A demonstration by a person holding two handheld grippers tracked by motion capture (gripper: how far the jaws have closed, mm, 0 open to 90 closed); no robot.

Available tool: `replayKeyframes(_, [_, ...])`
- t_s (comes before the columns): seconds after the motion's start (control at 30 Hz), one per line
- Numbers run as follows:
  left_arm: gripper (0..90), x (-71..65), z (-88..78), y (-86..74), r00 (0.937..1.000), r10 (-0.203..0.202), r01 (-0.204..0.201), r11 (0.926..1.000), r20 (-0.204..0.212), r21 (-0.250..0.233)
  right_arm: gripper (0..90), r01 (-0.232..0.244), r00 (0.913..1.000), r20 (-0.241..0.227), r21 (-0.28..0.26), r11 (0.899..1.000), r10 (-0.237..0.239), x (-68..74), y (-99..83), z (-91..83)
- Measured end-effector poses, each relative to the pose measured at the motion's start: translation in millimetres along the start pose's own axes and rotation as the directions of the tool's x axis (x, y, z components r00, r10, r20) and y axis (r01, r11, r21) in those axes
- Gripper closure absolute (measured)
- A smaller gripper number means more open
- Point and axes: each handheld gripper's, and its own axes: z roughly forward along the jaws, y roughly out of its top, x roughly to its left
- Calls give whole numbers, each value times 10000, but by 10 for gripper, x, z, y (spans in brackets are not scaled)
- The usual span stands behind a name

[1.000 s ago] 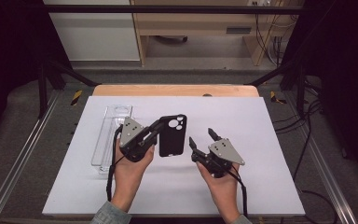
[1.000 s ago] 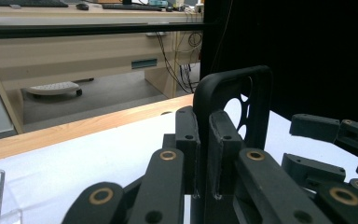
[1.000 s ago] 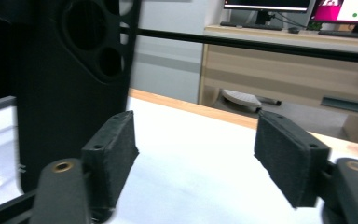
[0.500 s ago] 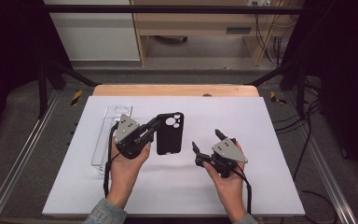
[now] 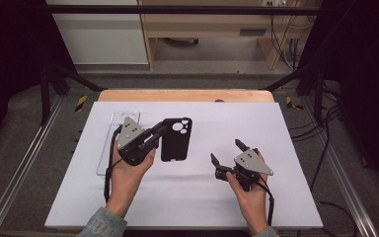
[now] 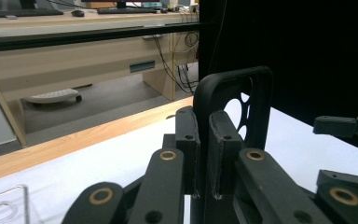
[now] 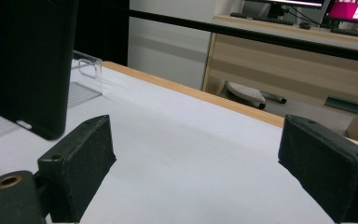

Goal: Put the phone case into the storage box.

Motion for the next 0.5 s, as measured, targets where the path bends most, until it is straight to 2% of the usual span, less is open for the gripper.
replayKeyframes(0.13, [835,79,-57,11,9999,70,-68,9999,-154,116,106,379,9993,5,-119,9992,-379,-24,-8,-29])
replayKeyframes(0.5, [835,304,-228,132,9983,36,-40,10000,-589,-73,84,637,9980,-42,-8,9980,-637,-78,-85,-95])
